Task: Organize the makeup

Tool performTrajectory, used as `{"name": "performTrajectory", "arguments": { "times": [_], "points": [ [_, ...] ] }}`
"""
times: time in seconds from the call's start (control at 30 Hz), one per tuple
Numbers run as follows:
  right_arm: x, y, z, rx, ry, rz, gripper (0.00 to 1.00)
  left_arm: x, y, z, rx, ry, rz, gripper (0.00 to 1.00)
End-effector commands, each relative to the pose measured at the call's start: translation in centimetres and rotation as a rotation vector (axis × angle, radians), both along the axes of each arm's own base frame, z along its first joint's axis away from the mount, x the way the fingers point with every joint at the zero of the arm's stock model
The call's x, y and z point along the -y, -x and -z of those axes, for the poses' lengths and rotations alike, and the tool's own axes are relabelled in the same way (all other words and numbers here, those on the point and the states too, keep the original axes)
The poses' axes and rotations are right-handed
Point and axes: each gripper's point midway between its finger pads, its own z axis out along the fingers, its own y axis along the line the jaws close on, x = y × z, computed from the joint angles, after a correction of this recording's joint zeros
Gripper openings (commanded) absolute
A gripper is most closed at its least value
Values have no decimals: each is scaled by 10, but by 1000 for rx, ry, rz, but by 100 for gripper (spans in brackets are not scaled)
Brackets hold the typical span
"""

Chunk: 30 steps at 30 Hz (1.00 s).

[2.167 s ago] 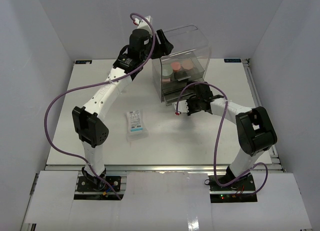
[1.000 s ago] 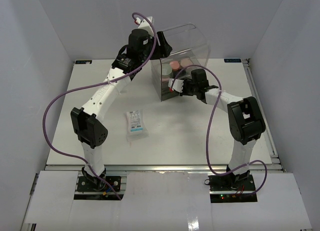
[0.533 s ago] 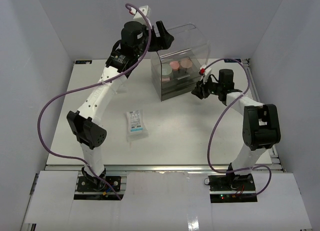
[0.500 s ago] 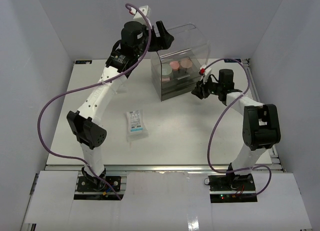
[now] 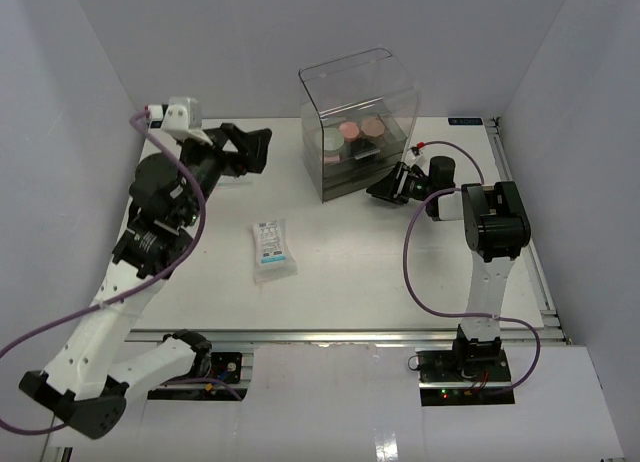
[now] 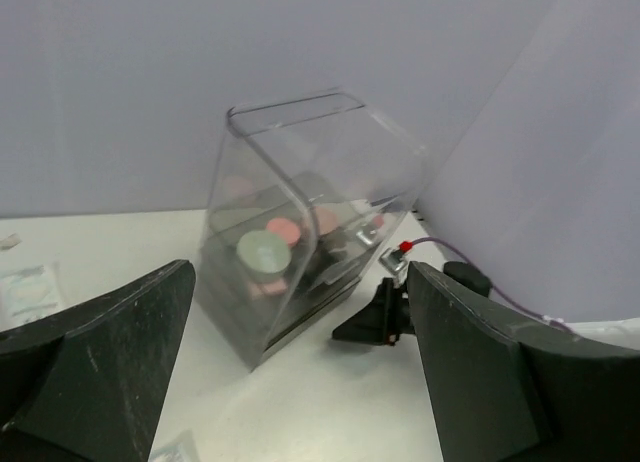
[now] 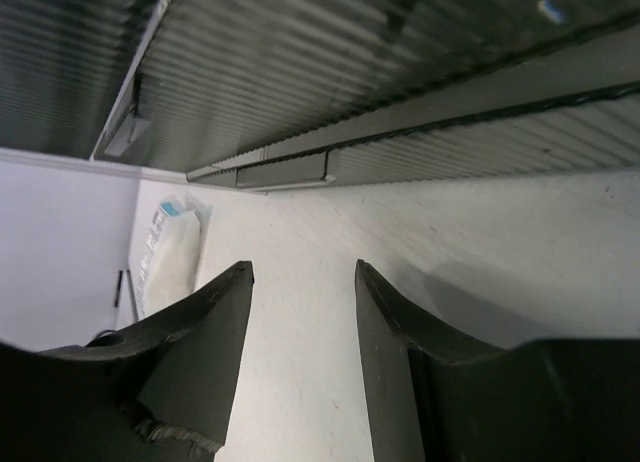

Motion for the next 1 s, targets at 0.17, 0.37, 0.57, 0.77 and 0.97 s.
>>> {"name": "performTrajectory", "arguments": {
  "times": [0.17,0.37,0.57,0.77,0.97],
  "points": [
    [-7,-39,-42,5,-251,103,53,-45,35,120,-199,-57,-127,98],
    [-3,-50,-32,-36,-260,171,51,-53,55,149,-261,-21,-127,98],
    [1,-62,-26,-55,-286,227,41,-56,64,161,-294,8,-125,98],
    [4,-68,-25,-46,-288,259,22,-53,64,171,-336,6,-120,98],
    [11,-60,-22,-45,-309,272,8,-52,63,181,-373,7,-124,98]
  ]
}}
